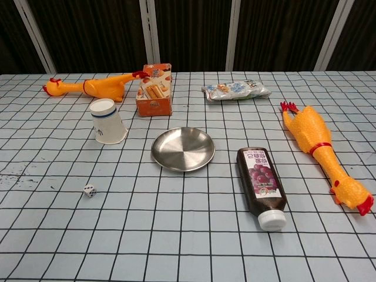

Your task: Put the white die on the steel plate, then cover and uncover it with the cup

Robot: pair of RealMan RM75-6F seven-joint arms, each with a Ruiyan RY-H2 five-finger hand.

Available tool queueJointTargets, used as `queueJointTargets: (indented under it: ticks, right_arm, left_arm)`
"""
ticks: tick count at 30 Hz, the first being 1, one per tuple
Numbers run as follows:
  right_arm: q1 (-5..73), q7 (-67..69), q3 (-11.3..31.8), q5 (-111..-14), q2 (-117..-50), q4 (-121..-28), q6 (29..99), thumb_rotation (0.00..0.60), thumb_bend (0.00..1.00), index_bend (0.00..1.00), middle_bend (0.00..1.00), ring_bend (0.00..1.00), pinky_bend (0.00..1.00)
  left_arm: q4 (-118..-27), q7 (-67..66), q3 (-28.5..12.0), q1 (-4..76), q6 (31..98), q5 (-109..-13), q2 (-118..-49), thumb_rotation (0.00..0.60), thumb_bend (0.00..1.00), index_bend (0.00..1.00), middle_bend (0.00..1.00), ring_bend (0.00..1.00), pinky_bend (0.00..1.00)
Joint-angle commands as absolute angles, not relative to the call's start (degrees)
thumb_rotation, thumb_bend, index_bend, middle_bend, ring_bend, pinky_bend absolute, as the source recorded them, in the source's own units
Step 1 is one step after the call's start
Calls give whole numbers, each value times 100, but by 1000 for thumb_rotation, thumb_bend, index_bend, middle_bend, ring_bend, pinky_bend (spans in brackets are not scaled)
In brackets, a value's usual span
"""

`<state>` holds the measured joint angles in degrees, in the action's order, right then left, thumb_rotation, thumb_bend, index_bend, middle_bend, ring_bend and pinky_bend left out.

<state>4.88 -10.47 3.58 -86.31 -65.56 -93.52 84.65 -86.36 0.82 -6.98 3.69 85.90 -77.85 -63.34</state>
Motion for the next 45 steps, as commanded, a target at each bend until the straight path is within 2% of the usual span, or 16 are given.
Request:
queueJointTargets:
  ticks: [1,32,39,45]
  right_arm:
    - [500,-1037,368,-8625,-6557,-9345,8455,600,213,96,88,69,0]
    - [462,-908,342,-8647,-6488,-9387,8506,600,212,96,88,69,0]
    - [445,-896,325,-8625,-6477,-9436,8494,600,212,96,89,69,0]
    - [453,-893,342,-8582,-6473,-9428,8468,600,213,96,88,69,0]
  left_arm:
    - [-8635,75,-702,359,8604,-7776,-6329,600,391,261,26,0,24]
    - [-8726,-114,-534,446,8456,-8028,-6417,600,391,275,23,0,24]
    - [-8863,-353,-321,808,7912,-8438,-6582,600,391,287,24,0,24]
    - [-9016,-1182,-400,1304,7246,-8367,-6818,600,390,287,23,0,24]
